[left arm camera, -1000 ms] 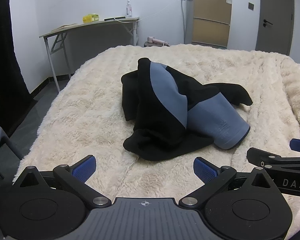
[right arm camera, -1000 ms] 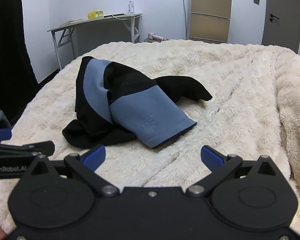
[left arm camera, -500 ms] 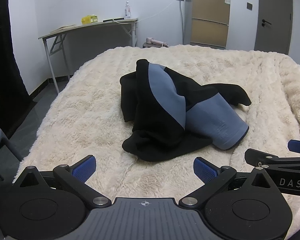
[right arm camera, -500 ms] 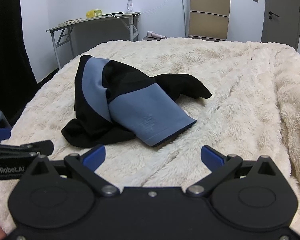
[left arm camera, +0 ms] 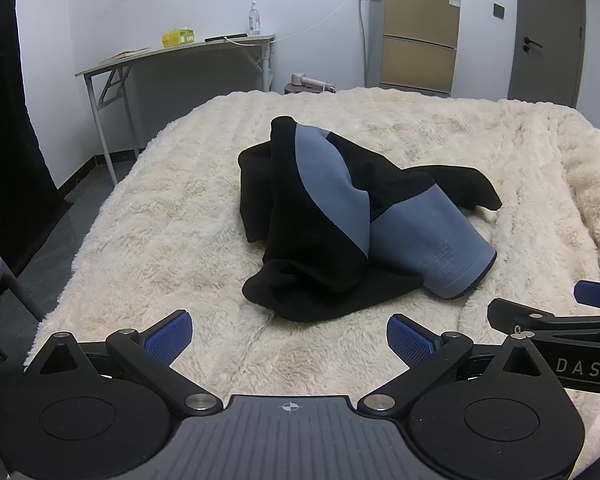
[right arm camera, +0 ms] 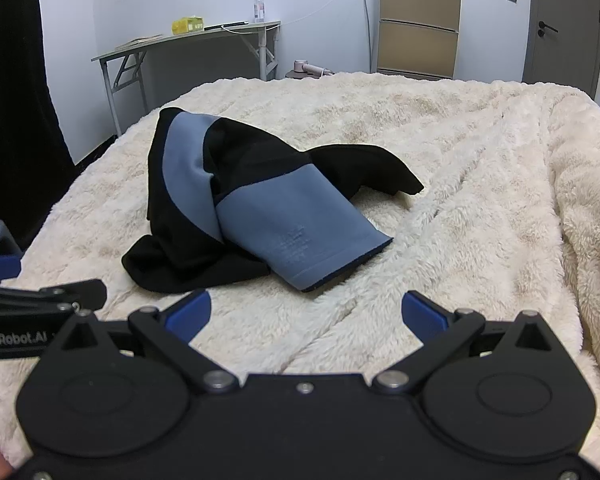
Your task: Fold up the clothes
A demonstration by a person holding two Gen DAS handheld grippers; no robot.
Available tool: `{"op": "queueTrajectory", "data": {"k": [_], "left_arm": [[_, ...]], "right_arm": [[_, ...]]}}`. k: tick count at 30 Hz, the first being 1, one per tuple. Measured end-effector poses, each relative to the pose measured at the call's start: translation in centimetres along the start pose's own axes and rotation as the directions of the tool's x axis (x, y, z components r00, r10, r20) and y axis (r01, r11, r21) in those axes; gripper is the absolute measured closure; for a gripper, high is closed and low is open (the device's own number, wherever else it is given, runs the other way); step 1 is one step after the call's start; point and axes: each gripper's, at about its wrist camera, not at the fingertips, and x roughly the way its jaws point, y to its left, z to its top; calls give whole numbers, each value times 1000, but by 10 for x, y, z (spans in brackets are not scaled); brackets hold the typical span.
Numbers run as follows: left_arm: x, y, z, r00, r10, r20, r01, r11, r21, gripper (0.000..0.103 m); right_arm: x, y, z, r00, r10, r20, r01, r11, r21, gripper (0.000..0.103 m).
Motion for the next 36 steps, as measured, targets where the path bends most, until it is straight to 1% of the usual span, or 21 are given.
{"op": "queueTrajectory", "data": {"k": [15,28,36], "left_arm": [[-3,1,-3,1000,-5,-1,5,1000,-8,0],[-1,-2,-3,1000,2,3,-2,1000,-1,0],[-1,2,-3,1000,-1,2,1,1000,-16,0]], "right_arm": [[1,1,-1,1000,14,-12,-14,1000,0,0],[1,1,-1,1000,17,-11,-17,1000,3,0],[0,3,-1,1000,25,-3,-25,1000,-5,0]]}}
